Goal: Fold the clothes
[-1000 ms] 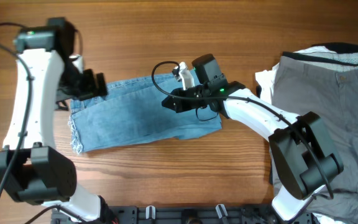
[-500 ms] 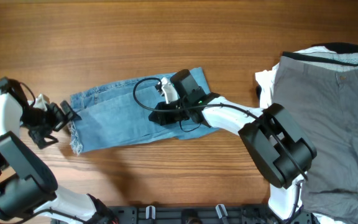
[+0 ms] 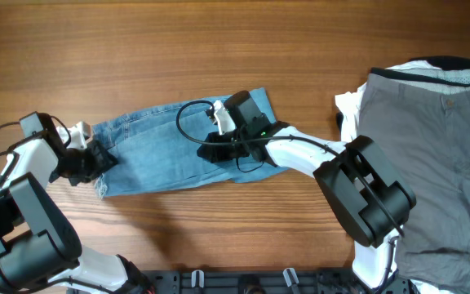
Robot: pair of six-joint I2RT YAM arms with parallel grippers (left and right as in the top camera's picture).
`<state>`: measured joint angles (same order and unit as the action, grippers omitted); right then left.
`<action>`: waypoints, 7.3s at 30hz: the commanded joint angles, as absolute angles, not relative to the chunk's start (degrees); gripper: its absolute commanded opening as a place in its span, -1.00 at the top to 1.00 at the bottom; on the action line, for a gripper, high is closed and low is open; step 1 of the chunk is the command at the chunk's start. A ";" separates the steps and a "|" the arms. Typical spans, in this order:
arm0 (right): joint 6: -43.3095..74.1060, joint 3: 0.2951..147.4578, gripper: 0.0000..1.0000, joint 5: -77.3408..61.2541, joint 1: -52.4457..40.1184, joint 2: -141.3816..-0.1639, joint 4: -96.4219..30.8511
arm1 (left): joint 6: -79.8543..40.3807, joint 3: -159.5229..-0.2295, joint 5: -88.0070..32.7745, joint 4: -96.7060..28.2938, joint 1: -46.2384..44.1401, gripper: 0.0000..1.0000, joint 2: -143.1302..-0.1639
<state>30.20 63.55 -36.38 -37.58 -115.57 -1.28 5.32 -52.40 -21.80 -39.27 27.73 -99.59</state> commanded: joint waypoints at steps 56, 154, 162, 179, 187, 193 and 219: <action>20.86 63.31 0.78 -29.30 -8.62 -106.65 -31.97 | -22.92 -94.98 -14.50 -59.66 -32.97 -1.00 -114.15; 24.27 66.74 0.81 -42.44 -19.81 -101.75 -24.84 | -29.65 -49.21 -31.94 -15.51 -2.92 0.92 -100.64; 22.50 66.74 0.67 -38.76 -19.42 -85.21 -26.22 | -27.16 -61.98 -35.14 -12.69 19.79 0.92 -95.50; 22.48 66.74 0.69 -34.00 -19.53 -85.38 -33.34 | -15.79 -70.30 -36.47 -15.46 37.01 -1.00 -113.56; 21.91 66.76 0.71 -27.99 -19.53 -81.17 -35.33 | -12.91 -80.01 -30.96 -52.16 39.99 -1.00 -109.32; 16.43 66.76 0.70 -13.30 -19.53 -66.15 -37.80 | 4.25 -80.60 -34.00 -62.74 34.83 -1.00 -88.84; 11.73 66.74 -1.00 -7.44 -19.53 -35.81 -57.74 | 11.18 -80.60 -19.18 -74.43 17.47 -1.00 -45.91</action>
<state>12.69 66.81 -9.76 -19.33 -35.40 -54.98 10.26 -80.62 -19.53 -74.48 17.72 -46.06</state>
